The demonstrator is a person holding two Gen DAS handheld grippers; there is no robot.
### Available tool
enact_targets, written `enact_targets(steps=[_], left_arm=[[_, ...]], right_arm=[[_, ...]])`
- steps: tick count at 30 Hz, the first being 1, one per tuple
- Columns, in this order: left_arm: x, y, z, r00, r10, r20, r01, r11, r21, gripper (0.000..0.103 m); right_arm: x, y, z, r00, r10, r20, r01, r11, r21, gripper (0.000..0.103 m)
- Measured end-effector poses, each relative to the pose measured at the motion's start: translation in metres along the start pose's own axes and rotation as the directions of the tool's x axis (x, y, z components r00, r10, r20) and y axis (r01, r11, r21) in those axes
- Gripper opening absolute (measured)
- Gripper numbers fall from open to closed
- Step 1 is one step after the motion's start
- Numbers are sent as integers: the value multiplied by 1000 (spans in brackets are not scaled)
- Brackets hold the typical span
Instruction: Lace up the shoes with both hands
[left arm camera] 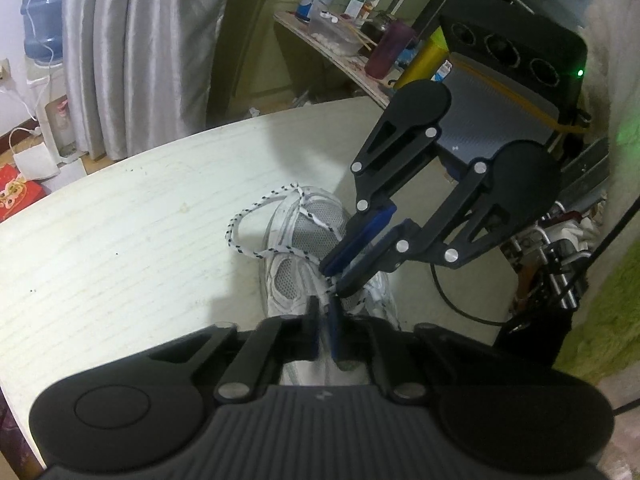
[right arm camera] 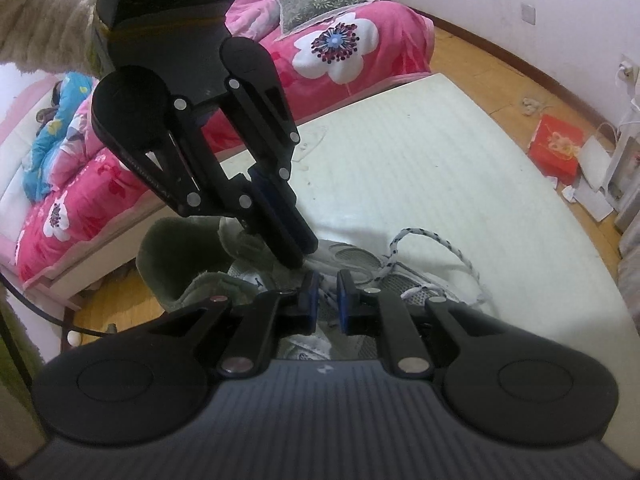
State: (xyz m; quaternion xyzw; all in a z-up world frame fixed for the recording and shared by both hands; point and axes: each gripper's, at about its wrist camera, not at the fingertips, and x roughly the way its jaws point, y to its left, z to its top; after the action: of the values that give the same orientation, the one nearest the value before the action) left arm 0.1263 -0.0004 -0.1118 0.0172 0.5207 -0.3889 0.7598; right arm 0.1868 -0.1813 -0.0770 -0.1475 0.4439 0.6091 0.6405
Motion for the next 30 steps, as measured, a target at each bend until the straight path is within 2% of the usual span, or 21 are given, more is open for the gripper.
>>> enact_targets(steps=[10, 20, 30], left_arm=[[-4, -7, -5, 1000, 22, 23, -22, 1000, 5, 1], [-11, -13, -9, 998, 48, 40, -48, 999, -2, 0], [-12, -17, -7, 997, 65, 29, -64, 998, -10, 1]], right_arm=[[4, 0, 5, 1000, -7, 0, 7, 1000, -28, 9], [6, 12, 12, 1000, -6, -27, 1, 981, -192, 10], [10, 15, 15, 998, -7, -68, -9, 972, -235, 6]])
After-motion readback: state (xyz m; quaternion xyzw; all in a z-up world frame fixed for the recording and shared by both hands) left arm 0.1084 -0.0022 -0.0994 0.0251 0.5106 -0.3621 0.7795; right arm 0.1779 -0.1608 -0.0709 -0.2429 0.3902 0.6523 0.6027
